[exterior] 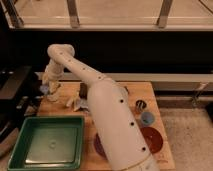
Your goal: Place sponge in paper cup
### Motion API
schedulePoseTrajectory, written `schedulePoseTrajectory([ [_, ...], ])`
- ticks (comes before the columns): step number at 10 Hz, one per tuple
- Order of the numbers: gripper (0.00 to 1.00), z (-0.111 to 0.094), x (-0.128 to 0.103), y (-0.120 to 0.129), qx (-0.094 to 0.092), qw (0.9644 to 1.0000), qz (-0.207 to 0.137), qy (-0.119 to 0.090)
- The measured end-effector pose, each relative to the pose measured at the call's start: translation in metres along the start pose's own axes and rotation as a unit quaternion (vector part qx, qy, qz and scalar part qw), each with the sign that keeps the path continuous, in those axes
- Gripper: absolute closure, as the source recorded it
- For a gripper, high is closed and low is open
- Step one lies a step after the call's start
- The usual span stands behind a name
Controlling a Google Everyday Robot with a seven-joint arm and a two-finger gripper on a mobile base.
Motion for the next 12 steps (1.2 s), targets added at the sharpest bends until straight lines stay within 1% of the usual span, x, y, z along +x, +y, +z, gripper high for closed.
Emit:
schedulePoseTrajectory([
  [2,0.57,0.0048,0.0013,-0.0022,-0.003,1.0,0.002,0.001],
  [3,0.44,0.0068,0.0046,-0.0021,-0.005,1.0,0.003,0.005],
  [5,0.3,0.0086,0.007,-0.003,-0.008,0.9999,0.006,0.011],
  [8,0.3,0.0096,0.0086,-0.0041,-0.007,0.9998,0.006,0.017],
  [12,0.3,0.0054,0.0082,-0.0025,-0.004,0.9997,0.004,0.024],
])
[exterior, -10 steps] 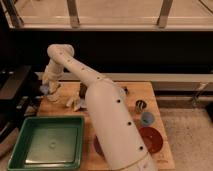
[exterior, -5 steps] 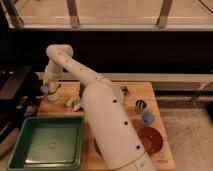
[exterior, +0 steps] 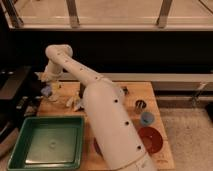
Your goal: Place sponge in paper cup
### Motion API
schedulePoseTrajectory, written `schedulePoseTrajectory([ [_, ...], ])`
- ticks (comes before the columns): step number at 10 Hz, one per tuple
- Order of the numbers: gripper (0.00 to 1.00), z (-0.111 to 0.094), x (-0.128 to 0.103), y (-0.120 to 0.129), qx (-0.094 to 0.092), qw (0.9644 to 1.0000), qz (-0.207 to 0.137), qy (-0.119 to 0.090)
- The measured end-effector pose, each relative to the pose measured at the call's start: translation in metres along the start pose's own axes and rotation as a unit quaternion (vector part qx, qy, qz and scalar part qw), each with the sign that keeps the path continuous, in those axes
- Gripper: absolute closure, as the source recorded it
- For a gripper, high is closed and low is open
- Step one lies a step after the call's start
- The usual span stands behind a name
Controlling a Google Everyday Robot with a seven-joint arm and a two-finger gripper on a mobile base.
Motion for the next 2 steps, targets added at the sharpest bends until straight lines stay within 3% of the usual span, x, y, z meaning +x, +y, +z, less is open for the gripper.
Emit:
schedulePoseTrajectory([
  [2,0.3,-0.0134,0.0031,0.0015,0.012,0.9999,0.001,0.009],
])
